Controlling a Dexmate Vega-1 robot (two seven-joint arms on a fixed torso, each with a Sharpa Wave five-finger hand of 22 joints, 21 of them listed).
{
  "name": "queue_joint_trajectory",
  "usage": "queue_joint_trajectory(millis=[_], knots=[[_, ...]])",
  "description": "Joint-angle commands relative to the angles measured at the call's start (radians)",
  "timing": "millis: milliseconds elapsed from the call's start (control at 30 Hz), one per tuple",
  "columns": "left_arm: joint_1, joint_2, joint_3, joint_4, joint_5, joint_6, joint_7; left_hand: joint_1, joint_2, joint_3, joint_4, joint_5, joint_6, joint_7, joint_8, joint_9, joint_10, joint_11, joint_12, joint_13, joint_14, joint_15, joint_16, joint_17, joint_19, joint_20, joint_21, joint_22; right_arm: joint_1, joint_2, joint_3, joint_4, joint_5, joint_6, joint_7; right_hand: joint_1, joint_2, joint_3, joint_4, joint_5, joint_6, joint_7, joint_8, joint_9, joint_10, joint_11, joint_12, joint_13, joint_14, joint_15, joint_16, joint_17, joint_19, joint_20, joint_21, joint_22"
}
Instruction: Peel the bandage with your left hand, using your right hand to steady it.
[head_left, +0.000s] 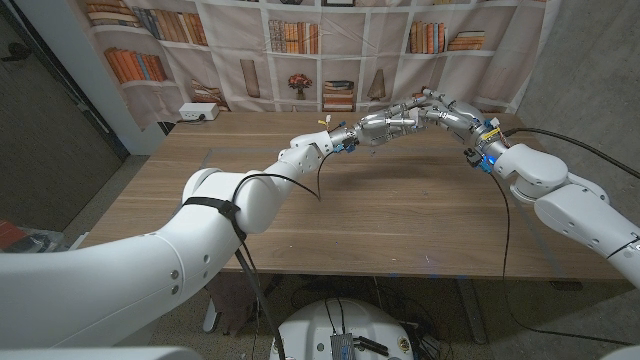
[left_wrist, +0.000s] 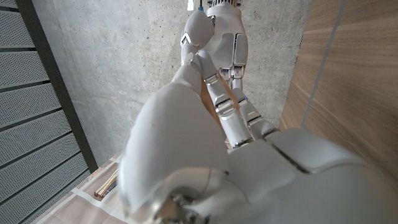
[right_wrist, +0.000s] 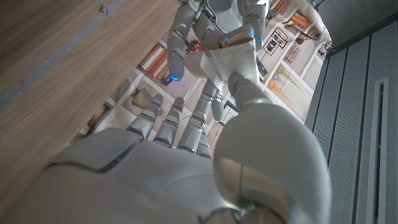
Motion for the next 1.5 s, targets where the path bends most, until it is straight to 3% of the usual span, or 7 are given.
queue_joint_trajectory(millis=[33,300,567,700,933,1067,1500], knots=[[-0.006,0.001,0.02,0.0,-0.003,-0.002,-0.005,0.0,0.005,0.001,-0.002,-0.002,0.01,0.0,-0.001,0.0,-0.002,-0.002,0.006,0.002,0.009,-0.096,0.0,0.005,-0.001,0.003,0.006,0.001,0.008,0.007,-0.005,0.02,0.028,-0.022,0.01,0.014,-0.003,0.002,0.006,-0.005,0.007,-0.007,0.006,0.002,-0.01,0.0,0.0,0.003,-0.001,-0.011,0.002,0.002,0.004,-0.005,0.002,0.005],[-0.008,0.002,0.026,0.0,-0.006,-0.006,-0.01,0.0,0.005,0.001,-0.002,-0.002,0.013,-0.001,0.0,-0.001,-0.002,-0.002,0.007,0.002,0.01,-0.096,-0.002,0.007,-0.003,0.004,0.007,0.001,0.012,0.013,-0.008,0.03,0.036,-0.017,0.015,0.029,0.002,0.003,0.003,-0.008,0.009,-0.012,0.007,0.002,0.009,-0.011,0.01,0.008,0.005,-0.018,0.005,0.002,0.007,-0.007,0.003,0.005],[-0.008,0.004,0.026,0.0,-0.008,-0.003,-0.001,0.001,0.006,0.002,-0.002,-0.002,0.013,-0.003,-0.001,-0.001,-0.003,-0.002,0.007,0.001,0.009,-0.096,-0.004,0.007,-0.006,0.005,0.009,0.0,0.008,0.023,-0.005,0.024,0.036,-0.016,-0.009,0.067,0.024,-0.004,0.008,-0.018,0.061,-0.019,0.02,0.002,0.164,-0.08,0.119,0.068,0.123,-0.111,0.049,0.019,0.035,-0.023,0.011,0.004],[-0.008,0.002,0.025,0.0,-0.009,-0.001,0.0,0.001,0.006,0.002,-0.002,-0.002,0.013,-0.003,-0.001,-0.001,-0.003,-0.002,0.008,0.001,0.01,-0.096,-0.005,0.008,-0.007,0.005,0.01,0.0,0.008,0.026,-0.004,0.025,0.036,-0.013,-0.014,0.078,0.031,-0.006,0.008,-0.018,0.079,-0.013,0.023,0.002,0.182,-0.081,0.143,0.091,0.171,-0.144,0.071,0.03,0.044,-0.028,0.013,0.004],[-0.011,0.0,0.03,0.0,-0.006,-0.005,0.004,0.0,0.005,0.002,-0.002,-0.003,0.014,-0.001,-0.001,-0.001,-0.004,-0.002,0.009,0.001,0.01,-0.096,-0.006,0.01,-0.008,0.005,0.011,0.0,0.01,0.023,-0.007,0.019,0.026,-0.026,-0.03,0.086,0.033,-0.013,0.007,-0.019,0.099,-0.013,0.027,0.002,0.189,-0.081,0.158,0.108,0.192,-0.168,0.085,0.043,0.054,-0.031,0.015,0.003],[-0.013,0.0,0.035,0.0,-0.005,-0.005,0.007,0.0,0.005,0.002,-0.002,-0.003,0.014,-0.003,-0.001,-0.001,-0.004,-0.002,0.009,0.001,0.01,-0.096,-0.007,0.01,-0.008,0.005,0.012,0.0,0.007,0.024,-0.007,0.01,0.014,-0.035,-0.054,0.1,0.037,-0.019,0.005,-0.022,0.112,-0.015,0.027,0.002,0.19,-0.079,0.17,0.125,0.243,-0.184,0.118,0.066,0.065,-0.035,0.017,0.004],[-0.018,0.001,0.048,0.0,-0.007,-0.009,0.009,-0.001,0.005,0.002,-0.002,-0.003,0.014,-0.004,-0.002,-0.001,-0.004,-0.002,0.01,-0.001,0.012,-0.096,-0.008,0.012,-0.009,0.005,0.015,-0.001,0.001,0.013,-0.005,-0.006,-0.011,-0.064,-0.088,0.133,0.026,-0.028,-0.005,-0.026,0.134,-0.024,0.029,0.002,0.199,-0.078,0.185,0.144,0.268,-0.191,0.144,0.094,0.077,-0.034,0.019,0.005]])
